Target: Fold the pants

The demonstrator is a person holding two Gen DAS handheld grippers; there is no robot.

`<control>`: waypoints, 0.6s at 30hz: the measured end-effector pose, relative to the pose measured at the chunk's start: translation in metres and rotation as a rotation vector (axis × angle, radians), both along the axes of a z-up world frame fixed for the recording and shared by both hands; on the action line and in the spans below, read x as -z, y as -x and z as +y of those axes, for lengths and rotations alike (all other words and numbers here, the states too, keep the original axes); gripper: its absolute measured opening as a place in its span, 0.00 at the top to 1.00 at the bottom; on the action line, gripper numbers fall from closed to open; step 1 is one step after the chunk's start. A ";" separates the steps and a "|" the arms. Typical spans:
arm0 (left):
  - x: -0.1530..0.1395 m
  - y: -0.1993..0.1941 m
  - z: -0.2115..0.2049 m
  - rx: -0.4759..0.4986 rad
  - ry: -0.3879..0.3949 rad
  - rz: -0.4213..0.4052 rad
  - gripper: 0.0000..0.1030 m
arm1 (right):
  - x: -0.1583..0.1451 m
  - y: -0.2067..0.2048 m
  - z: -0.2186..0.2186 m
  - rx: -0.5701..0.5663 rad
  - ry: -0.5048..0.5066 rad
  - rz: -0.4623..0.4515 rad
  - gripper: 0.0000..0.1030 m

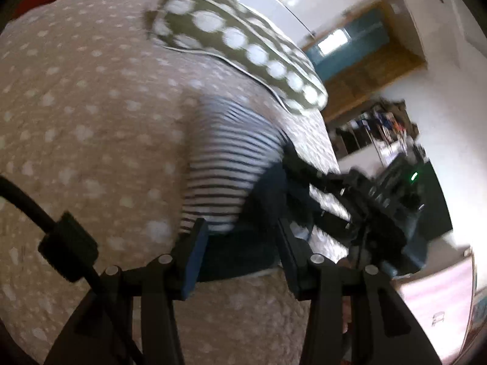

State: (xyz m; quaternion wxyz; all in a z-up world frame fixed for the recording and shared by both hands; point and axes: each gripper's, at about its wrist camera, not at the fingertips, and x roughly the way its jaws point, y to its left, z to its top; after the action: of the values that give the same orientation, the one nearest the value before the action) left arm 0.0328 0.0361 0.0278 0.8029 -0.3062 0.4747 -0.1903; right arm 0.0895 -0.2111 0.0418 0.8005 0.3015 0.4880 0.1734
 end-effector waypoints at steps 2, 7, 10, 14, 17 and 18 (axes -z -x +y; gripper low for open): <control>-0.001 0.002 0.016 -0.034 0.015 0.004 0.58 | 0.010 -0.003 0.001 0.013 -0.018 0.016 0.46; -0.031 0.012 0.013 -0.017 0.002 -0.087 0.58 | -0.002 0.002 0.007 -0.012 0.024 -0.030 0.46; -0.038 0.015 -0.011 0.037 -0.069 -0.126 0.57 | -0.022 0.025 0.000 0.015 0.075 -0.101 0.46; -0.016 0.012 -0.030 0.056 -0.117 -0.077 0.57 | -0.029 0.064 0.001 0.059 0.279 -0.156 0.46; 0.008 0.011 -0.035 0.065 -0.155 -0.011 0.57 | -0.007 0.076 0.002 0.041 0.317 -0.112 0.46; 0.011 0.013 -0.034 0.063 -0.151 -0.003 0.57 | 0.001 0.074 0.003 0.029 0.320 -0.090 0.46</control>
State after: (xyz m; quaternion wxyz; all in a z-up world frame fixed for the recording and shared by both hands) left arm 0.0203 0.0019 0.0165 0.8181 -0.2295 0.4959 -0.1796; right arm 0.0151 -0.2080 0.0411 0.8618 0.1691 0.4686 0.0950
